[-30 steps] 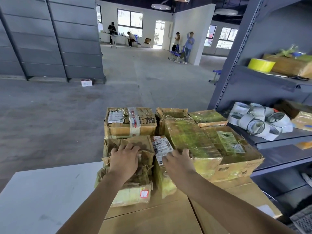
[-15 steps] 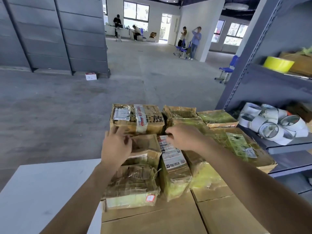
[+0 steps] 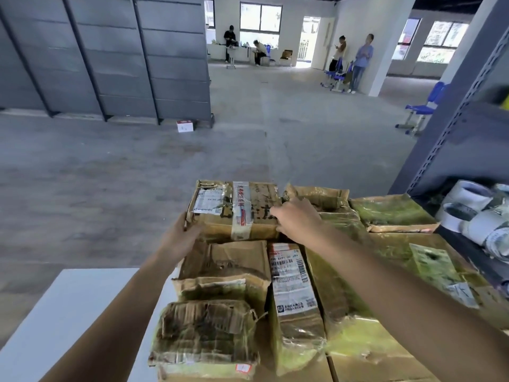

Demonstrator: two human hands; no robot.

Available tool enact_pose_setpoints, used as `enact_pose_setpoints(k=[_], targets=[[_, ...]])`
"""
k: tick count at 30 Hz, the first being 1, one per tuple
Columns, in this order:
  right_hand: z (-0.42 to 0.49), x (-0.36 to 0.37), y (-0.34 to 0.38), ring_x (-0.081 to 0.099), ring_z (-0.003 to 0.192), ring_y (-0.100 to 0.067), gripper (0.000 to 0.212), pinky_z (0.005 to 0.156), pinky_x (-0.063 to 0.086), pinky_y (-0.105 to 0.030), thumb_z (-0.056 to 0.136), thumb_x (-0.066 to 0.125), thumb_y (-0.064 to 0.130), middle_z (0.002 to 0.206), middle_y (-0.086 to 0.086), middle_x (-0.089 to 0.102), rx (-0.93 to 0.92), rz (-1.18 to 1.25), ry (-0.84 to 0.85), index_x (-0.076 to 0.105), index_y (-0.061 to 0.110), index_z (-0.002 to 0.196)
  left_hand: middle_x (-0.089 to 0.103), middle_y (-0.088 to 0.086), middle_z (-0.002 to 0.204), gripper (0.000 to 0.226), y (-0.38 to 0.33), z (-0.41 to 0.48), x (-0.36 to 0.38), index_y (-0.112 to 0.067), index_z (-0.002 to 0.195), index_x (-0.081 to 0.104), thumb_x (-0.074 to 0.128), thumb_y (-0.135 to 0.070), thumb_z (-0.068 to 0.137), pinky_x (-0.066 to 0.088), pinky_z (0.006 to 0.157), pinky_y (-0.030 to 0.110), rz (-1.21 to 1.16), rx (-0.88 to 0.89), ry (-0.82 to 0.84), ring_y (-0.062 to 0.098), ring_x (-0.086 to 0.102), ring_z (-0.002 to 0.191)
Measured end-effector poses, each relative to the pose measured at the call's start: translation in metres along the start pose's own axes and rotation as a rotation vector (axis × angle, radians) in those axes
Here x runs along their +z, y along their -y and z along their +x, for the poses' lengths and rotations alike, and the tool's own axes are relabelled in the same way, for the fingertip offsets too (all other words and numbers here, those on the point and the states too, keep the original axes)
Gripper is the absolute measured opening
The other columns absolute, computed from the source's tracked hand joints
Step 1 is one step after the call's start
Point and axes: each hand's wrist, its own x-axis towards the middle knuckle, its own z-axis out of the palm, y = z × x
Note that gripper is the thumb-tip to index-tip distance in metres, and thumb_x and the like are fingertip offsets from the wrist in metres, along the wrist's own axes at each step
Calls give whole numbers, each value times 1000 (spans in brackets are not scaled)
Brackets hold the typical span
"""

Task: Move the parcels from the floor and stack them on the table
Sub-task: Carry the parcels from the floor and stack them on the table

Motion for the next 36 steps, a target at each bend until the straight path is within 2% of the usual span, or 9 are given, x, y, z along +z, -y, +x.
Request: enact_pose_setpoints(k=[7,10,13,18,22,25,29,32,36], targets=[[-10,-2,-10,53,58,-13,15,59,46,-29,93,60,29,65,7,58,-155,33,-34,70,18,97,60,8,107,36,10,8,4,-21,128,51,40,-38,97,39,77,35,171,28,-141,27,53,93],[-16,-9,-19,53,57,-5,25,72,56,-32,97,52,39,76,6,66,-103,287,5,69,22,99,57,11,106,37,11,9,6,-17,125,51,38,-35,96,35,74,34,233,-25,-148,27,48,90],[-15,-10,-38,62,84,-9,28,80,52,-30,100,45,32,112,-3,65,78,424,-32,69,19,99,58,15,113,42,7,11,9,-14,123,52,37,-40,94,34,77,35,251,-55,-171,28,47,93],[-6,-10,-53,66,84,-16,33,78,53,-30,93,57,28,119,-3,68,197,520,244,66,14,122,55,18,126,46,6,10,16,-10,131,48,33,-39,99,33,82,34,213,-46,-149,32,50,107],[8,-8,-42,69,72,-27,22,67,54,-35,89,62,18,94,-16,73,236,392,239,71,0,98,52,19,133,48,6,9,15,-8,135,45,31,-39,100,36,92,38,175,-62,-127,35,48,120],[10,-8,-33,55,54,-21,22,51,46,-29,89,63,15,59,-5,53,256,264,194,62,3,70,53,19,133,49,6,8,14,-8,135,44,30,-39,101,36,96,41,187,-68,-123,36,48,120],[13,-15,-29,59,61,-19,6,54,49,-27,87,62,7,65,-1,50,228,102,241,65,5,81,52,21,133,50,5,9,15,-7,136,43,29,-40,101,36,96,40,209,-74,-126,37,48,121],[14,-16,-22,52,61,-15,17,45,36,-22,87,55,-5,68,1,49,233,-11,229,62,9,91,52,21,133,49,4,9,14,-8,137,43,29,-38,101,36,94,39,218,-73,-121,36,48,120],[11,-17,-25,49,57,-16,19,45,37,-23,85,50,-8,66,1,48,184,-63,212,55,9,78,52,20,132,49,2,9,11,-9,136,43,29,-40,101,38,99,41,229,-84,-104,36,48,120]])
